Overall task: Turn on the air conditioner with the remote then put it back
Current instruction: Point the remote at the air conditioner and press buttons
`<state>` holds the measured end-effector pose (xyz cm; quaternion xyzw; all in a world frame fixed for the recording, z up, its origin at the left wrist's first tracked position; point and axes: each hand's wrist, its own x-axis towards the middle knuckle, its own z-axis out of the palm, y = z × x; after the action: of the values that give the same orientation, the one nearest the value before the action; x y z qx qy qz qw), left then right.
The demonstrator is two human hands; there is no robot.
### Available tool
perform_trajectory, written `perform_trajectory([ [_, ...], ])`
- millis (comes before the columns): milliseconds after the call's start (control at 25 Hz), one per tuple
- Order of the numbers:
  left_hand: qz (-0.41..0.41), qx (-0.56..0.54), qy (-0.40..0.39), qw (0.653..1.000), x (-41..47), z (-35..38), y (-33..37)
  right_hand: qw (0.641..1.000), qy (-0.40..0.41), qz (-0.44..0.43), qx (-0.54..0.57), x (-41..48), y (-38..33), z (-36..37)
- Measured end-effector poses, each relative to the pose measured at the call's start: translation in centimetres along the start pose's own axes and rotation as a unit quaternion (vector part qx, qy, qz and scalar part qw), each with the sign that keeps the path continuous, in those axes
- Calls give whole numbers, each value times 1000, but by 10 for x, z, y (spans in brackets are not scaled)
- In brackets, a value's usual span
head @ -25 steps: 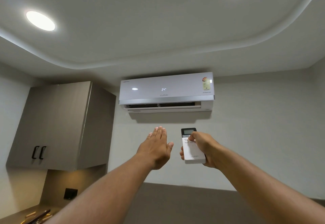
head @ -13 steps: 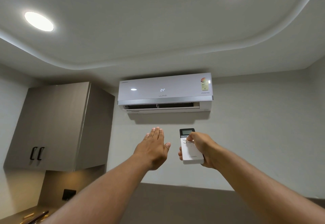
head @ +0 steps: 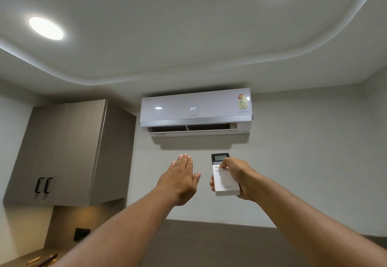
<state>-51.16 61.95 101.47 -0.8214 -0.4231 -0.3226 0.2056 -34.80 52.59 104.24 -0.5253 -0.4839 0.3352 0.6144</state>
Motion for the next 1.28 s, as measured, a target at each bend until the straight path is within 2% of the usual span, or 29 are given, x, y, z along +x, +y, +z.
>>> perform_trajectory([
  [1280, -3, 1, 5, 1000, -2, -3, -8, 1000, 2, -4, -2, -7, 0, 4],
])
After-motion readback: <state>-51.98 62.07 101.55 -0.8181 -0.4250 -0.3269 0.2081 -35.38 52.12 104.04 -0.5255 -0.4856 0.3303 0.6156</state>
